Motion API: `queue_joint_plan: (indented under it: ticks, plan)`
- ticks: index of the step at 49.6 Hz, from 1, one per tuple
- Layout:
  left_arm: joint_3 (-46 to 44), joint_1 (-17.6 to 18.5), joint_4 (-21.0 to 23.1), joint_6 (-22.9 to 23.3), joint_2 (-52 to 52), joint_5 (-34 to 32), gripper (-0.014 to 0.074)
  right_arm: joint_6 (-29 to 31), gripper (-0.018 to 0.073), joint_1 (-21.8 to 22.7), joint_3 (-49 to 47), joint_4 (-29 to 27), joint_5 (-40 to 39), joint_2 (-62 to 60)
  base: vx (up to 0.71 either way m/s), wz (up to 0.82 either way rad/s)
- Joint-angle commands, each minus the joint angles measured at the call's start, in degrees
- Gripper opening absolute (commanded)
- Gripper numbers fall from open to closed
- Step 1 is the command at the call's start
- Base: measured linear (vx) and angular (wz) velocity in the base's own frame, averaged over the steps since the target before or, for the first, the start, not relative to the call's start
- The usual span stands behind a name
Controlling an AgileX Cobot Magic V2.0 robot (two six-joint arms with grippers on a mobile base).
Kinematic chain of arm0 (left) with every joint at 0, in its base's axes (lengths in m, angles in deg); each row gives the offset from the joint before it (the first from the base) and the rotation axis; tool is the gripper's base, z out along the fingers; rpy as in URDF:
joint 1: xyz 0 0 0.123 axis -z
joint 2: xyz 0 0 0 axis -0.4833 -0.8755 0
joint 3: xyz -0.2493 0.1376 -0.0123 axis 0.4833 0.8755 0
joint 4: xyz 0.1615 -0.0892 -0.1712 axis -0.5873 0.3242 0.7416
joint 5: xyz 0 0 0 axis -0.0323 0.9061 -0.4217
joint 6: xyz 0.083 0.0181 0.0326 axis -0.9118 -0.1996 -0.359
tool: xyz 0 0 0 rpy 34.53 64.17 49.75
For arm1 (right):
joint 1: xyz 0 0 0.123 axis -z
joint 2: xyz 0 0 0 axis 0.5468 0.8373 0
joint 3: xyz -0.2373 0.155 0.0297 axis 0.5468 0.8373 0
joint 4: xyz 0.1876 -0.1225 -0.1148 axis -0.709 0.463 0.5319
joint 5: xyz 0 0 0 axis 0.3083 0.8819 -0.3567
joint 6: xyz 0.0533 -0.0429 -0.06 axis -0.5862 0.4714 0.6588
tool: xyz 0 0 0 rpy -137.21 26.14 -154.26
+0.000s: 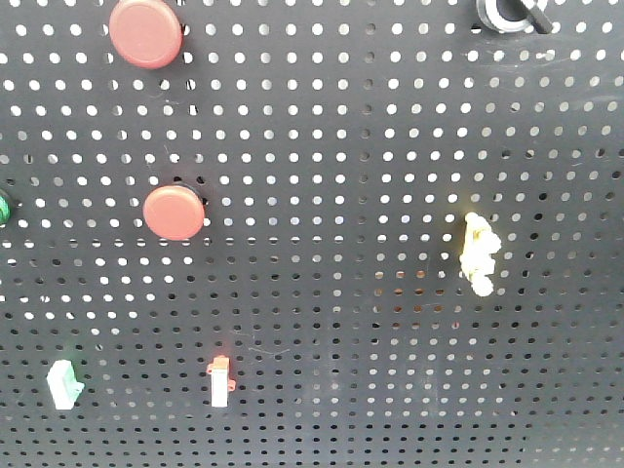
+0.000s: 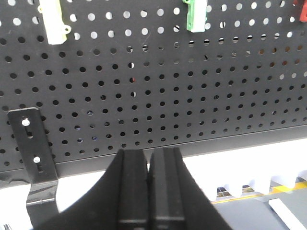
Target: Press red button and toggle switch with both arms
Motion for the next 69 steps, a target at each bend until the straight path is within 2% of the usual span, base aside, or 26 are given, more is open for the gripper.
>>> queue_joint_plan:
  ticks: [1,3,7,11,14,17,20,26,33,41,44,69]
  plan:
    - [2.0,-0.1,-0.1,0.8,0.9,-4.8,0.0002,-15.9,-0.0003,3.3,-1.3,20.7,-5.2,4.7,0.00,0.00]
    - [2.0,-0.1,-0.1,0.8,0.9,-4.8,0.0002,-20.9,-0.0003,6.6,-1.3,23.6,-5.2,6.1,0.00,0.00]
    - [2.0,-0.1,-0.1,0.8,0.9,-4.8,0.0002,-27.6,-0.0003,14.1,-1.3,25.7,-3.3,7.8,0.00,0.00]
    - [2.0,-0.1,-0.1,0.8,0.9,-4.8,0.0002,-30.4,-0.0003,23.5,-1.3,28.6,-0.1,7.8,0.00,0.00]
    - [2.0,-0.1,-0.1,0.7,0.9,-4.8,0.0002,-31.4,-0.0003,28.4,-1.3,30.8,2.0,7.2,0.00,0.00]
    - [2.0,-0.1,-0.1,0.7,0.9,-4.8,0.0002,-33.3,-0.0003,35.0,-1.3,34.9,4.2,5.6,0.00,0.00]
    - [2.0,-0.1,-0.1,0.7,0.9,-4.8,0.0002,-36.4,-0.0003,39.3,-1.3,38.3,6.5,3.5,0.00,0.00]
    - [2.0,-0.1,-0.1,0.7,0.9,-4.8,0.0002,-44.5,-0.0003,44.8,-1.2,45.3,12.2,-2.0,0.00,0.00]
    - [2.0,-0.1,-0.1,0.7,0.9,-4.8,0.0002,-48.6,-0.0003,47.2,1.3,48.4,15.0,-8.1,0.00,0.00]
    - [2.0,-0.1,-0.1,0.7,0.9,-4.6,0.0002,-48.6,-0.0003,47.5,7.0,48.3,10.6,-9.6,0.00,0.00]
    - [2.0,-0.1,-0.1,0.7,0.9,-4.6,0.0002,-48.6,-0.0003,47.5,6.7,48.3,13.6,-9.8,0.00,0.00]
    - [2.0,-0.1,-0.1,0.7,0.9,-4.6,0.0002,-48.6,-0.0003,47.5,6.7,48.3,14.0,-9.8,0.00,0.00]
